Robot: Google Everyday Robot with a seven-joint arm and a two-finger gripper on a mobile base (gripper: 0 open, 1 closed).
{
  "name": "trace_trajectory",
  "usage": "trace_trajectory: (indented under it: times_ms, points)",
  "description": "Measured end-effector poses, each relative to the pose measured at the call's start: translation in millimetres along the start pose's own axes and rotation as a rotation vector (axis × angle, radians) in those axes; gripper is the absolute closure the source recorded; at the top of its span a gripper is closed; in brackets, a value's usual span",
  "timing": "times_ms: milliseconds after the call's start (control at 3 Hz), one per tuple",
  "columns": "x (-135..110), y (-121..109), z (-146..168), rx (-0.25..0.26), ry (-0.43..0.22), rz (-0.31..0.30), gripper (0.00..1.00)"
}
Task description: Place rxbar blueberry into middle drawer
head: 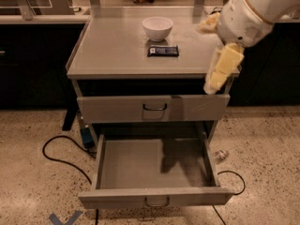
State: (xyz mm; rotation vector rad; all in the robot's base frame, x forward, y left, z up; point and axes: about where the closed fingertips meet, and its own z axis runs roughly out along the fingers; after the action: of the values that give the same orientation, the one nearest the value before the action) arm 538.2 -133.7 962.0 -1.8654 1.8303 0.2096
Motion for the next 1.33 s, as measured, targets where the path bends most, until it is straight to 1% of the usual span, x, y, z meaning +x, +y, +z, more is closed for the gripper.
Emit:
trace_trajectory:
  times_ms: [333, 667, 1000, 1333]
  points:
    - [-34.6, -57.7, 53.2, -0.068, -0.134, -0.027, 0.00]
    - [-55.6, -83.1, 63.8, -0.050, -0.176, -0.054, 0.00]
    - [-55.1, -82.9, 61.9, -0.047, -0.176, -0.053, 0.00]
    - [-31.5, -106.8, 65.3, -0.024, -0.148, -0.002, 0.00]
